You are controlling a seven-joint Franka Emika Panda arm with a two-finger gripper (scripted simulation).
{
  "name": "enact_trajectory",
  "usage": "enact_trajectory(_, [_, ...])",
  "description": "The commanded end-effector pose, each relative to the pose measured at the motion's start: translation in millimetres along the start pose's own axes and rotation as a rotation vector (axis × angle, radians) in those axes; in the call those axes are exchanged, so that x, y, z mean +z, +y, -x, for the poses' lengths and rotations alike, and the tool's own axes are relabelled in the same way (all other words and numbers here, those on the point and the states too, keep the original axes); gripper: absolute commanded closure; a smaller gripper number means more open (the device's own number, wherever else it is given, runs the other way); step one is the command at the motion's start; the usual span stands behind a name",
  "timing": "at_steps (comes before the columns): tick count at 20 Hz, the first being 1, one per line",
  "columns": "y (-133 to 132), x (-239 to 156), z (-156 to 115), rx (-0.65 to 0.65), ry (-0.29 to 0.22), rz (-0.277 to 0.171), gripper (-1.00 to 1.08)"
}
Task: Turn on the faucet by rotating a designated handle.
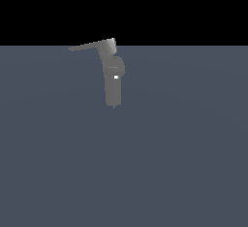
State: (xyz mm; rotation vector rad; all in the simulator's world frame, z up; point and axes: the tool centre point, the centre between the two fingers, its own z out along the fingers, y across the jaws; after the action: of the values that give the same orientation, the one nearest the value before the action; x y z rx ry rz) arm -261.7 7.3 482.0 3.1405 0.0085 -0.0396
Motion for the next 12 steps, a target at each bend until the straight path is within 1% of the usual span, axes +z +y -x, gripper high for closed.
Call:
enact_trajectory(1, [0,0,0,0.000,0.000,0.000,1.08])
enact_trajectory(4, [1,-4,-1,0.000,0.012,0.007,1.08])
enact_trajectory(9, [4,-17,-5,-0.005,0.059,0.035,1.08])
enact_trajectory(12, [5,-18,-4,-0.008,0.063,0.038,1.08])
